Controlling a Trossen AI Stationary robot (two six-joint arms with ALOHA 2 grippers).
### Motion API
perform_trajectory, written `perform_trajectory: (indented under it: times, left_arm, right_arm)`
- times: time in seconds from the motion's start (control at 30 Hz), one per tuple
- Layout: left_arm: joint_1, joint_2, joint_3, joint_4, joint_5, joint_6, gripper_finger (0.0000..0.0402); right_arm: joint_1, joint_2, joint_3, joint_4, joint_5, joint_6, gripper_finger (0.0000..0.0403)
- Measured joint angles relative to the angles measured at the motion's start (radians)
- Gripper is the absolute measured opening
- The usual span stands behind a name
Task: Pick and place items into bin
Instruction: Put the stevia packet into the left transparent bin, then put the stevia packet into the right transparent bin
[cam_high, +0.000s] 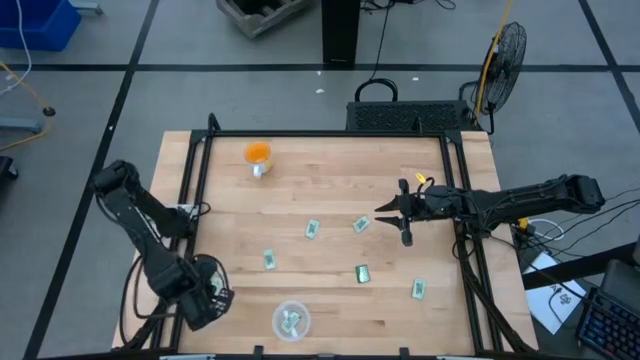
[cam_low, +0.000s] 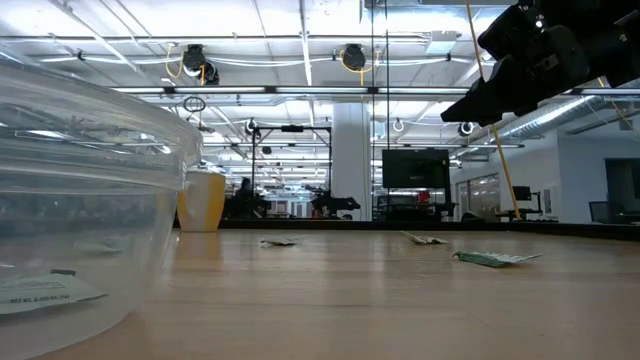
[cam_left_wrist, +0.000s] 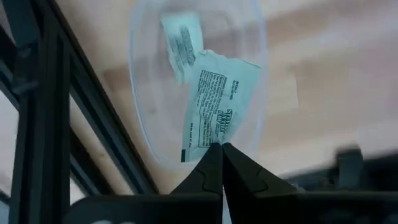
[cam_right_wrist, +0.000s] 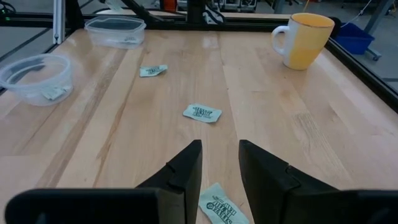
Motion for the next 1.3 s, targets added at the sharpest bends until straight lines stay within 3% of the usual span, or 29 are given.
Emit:
perform_trajectory:
  times: [0.17,0.43,0.8,1.3]
  left_arm:
    - [0.030,0.033,-0.074,0.069,-0.077,0.101,0.0008]
    - [0.032,0.034,-0.167,0.225,0.099,0.152,0.0012]
    - [0.031,0.034,-0.213,0.228,-0.039,0.146,0.0006]
    - [0.078,0.033,-0.214,0.228,-0.033,0.147,0.0089]
  right_arm:
    - [0.000,0.000,0.000,0.007,0.000,0.000,0.0098]
    - [0.000,0.000,0.000,0.007,0.000,-0.005,0.0098]
    - [0.000,0.000,0.000,0.008,0.000,-0.014,0.0098]
    - [0.000,0.000,0.000,0.016,0.000,-0.016,0.0098]
